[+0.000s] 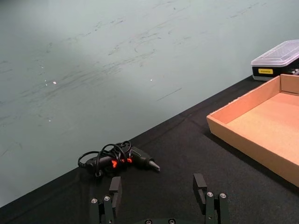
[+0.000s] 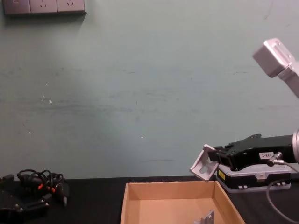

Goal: Use one hand to pick up the angle iron from the table and place it into the box.

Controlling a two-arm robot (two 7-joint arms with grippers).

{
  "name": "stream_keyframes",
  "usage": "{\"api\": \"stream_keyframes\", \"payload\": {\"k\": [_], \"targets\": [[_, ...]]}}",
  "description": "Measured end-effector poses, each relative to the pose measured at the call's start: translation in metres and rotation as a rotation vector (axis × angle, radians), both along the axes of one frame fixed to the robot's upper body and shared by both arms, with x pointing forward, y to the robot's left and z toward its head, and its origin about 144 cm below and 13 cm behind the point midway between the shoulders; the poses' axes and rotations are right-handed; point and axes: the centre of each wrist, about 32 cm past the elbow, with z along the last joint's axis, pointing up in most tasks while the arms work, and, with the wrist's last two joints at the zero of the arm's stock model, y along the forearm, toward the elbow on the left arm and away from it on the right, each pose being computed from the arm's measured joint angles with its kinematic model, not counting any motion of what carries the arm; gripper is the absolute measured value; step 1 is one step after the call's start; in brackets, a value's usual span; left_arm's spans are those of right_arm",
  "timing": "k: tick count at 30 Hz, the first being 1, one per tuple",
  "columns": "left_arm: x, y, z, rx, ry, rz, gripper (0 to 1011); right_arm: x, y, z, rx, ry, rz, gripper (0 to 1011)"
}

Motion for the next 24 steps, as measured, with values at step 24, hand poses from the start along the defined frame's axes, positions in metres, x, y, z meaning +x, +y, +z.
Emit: {"api": "stream_keyframes", "payload": {"k": [24], "targets": [[0.0,0.0,0.0,0.0,0.0,0.0,1000,0.052,0.011,-0.029,-0.116,0.118,-0.033,74]]}}
